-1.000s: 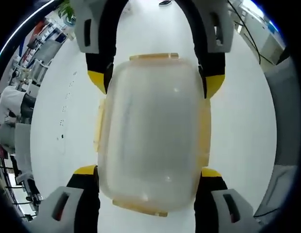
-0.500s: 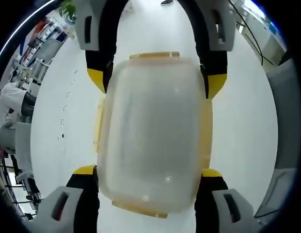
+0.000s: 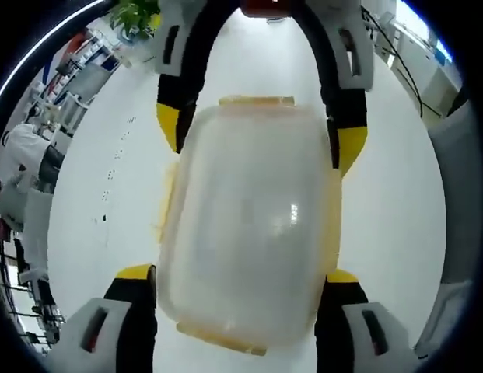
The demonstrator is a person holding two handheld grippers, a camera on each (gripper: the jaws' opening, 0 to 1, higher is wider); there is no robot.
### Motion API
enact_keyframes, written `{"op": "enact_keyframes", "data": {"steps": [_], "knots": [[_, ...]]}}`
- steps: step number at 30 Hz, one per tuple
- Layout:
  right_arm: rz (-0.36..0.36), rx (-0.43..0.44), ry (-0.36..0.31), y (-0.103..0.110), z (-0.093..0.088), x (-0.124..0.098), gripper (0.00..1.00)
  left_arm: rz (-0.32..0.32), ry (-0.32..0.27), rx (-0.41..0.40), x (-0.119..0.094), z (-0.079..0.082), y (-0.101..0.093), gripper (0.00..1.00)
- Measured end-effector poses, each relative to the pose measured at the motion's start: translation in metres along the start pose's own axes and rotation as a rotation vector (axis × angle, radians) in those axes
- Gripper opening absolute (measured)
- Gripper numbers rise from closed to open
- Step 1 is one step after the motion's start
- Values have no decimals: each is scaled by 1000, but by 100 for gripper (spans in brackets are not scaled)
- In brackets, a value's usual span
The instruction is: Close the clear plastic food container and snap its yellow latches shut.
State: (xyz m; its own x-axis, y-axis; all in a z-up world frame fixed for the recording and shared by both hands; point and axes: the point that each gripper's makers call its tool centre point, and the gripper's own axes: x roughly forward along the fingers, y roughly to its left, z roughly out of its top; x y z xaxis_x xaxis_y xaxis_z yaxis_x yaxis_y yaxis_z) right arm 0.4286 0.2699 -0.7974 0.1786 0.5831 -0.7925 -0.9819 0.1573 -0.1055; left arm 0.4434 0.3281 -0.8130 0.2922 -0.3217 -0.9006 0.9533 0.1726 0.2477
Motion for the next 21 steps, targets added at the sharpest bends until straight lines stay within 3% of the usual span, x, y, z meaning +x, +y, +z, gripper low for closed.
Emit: {"op": "enact_keyframes", "data": {"steps": [3, 4, 5, 8, 11, 15, 17, 21], "knots": [[-22, 8, -62, 0, 3, -1, 78, 8, -44, -42, 1, -2, -2, 92], [-54, 28, -131, -3, 8, -3, 80, 20, -95, -57, 0, 0, -3, 93], [-69, 47, -141, -4, 6, -5, 82, 29, -110, -65, -1, -1, -3, 94], [-125, 200, -275, -11, 8, -13, 88, 63, -168, -145, -2, -8, -4, 96], [-197, 257, -310, -15, 0, -21, 89, 74, -200, -244, -2, -19, -8, 98], [-264, 362, -407, -13, -5, -27, 92, 107, -269, -411, -3, -35, -13, 95], [-268, 391, -430, -9, -7, -27, 96, 114, -291, -451, -3, -36, -16, 94], [-262, 415, -443, 1, -11, -23, 99, 172, -394, -579, -12, -30, -15, 94]]}}
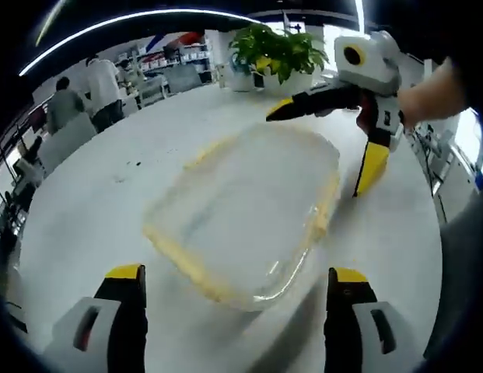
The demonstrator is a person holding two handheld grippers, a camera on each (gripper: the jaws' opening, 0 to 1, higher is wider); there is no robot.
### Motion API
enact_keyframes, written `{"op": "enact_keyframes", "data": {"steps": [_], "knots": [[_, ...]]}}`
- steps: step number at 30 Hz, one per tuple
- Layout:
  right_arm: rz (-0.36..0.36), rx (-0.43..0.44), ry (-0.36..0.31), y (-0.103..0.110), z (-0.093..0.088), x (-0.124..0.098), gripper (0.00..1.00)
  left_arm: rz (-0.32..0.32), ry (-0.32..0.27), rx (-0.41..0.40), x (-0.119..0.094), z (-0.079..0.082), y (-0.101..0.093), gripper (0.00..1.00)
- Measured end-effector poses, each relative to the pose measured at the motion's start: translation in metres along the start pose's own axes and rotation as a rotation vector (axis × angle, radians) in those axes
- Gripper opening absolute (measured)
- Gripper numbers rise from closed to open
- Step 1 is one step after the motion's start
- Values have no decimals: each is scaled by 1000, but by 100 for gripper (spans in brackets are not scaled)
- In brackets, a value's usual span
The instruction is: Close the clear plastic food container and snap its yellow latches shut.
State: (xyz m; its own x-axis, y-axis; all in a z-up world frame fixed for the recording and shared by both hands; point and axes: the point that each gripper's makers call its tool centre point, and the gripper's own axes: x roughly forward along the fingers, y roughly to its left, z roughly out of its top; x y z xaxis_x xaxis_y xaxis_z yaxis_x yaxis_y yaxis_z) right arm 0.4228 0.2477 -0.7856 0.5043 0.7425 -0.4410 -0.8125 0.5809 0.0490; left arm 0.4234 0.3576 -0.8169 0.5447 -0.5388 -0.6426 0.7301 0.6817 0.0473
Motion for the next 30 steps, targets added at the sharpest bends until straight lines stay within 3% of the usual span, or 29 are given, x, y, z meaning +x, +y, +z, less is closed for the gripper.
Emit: {"op": "enact_keyframes", "data": {"steps": [6, 17, 30], "knots": [[-9, 70, -17, 4, 1, -2, 99, 49, -99, -137, -6, 11, 4, 94], [-13, 96, -4, 10, -2, -9, 97, 64, -126, -211, -19, 7, 6, 93], [-85, 165, -21, -2, -5, -30, 93, 95, -145, -298, -36, -5, 15, 90]]}}
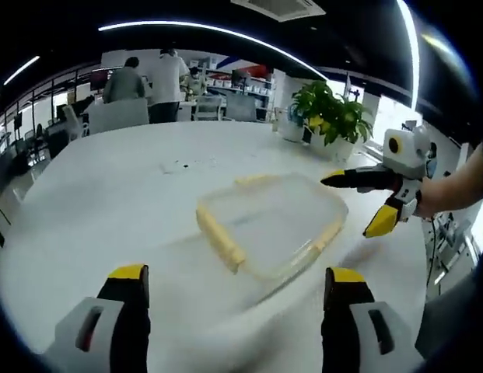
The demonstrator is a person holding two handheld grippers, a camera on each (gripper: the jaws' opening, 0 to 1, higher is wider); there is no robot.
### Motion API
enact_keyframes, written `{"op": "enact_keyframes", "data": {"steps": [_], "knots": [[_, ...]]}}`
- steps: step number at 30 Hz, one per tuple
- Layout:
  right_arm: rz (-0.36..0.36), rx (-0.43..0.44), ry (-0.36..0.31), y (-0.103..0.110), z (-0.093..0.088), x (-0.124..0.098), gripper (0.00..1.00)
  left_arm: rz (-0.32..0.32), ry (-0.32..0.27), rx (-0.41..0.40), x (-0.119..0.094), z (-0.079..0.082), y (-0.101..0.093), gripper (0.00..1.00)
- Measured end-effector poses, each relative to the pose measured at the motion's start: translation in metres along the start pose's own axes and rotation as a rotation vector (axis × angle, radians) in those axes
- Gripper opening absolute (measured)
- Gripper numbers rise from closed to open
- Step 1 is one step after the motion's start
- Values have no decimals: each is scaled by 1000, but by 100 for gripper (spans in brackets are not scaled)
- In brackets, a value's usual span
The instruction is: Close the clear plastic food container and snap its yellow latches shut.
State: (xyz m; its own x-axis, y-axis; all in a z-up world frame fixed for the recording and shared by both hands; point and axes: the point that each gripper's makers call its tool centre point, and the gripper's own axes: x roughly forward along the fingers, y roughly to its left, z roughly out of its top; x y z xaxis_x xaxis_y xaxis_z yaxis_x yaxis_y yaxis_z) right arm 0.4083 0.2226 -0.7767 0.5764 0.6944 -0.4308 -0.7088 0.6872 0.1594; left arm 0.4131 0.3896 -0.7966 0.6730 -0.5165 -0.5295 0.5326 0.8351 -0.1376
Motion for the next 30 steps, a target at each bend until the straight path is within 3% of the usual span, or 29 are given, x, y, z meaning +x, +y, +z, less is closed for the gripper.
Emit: {"op": "enact_keyframes", "data": {"steps": [5, 15, 25, 30], "knots": [[-24, 2, 13, -7, -3, -11, 91, 7, 3, -2, -9, -6, 4, 89], [-115, 89, -15, -14, -6, -40, 88, 7, -9, -14, -29, -10, 7, 86], [-189, 141, -38, -2, -10, -71, 86, 27, -31, -47, -66, -20, 18, 83], [-243, 175, -87, 2, 1, -92, 84, 30, -42, -88, -91, -30, 24, 81]]}}
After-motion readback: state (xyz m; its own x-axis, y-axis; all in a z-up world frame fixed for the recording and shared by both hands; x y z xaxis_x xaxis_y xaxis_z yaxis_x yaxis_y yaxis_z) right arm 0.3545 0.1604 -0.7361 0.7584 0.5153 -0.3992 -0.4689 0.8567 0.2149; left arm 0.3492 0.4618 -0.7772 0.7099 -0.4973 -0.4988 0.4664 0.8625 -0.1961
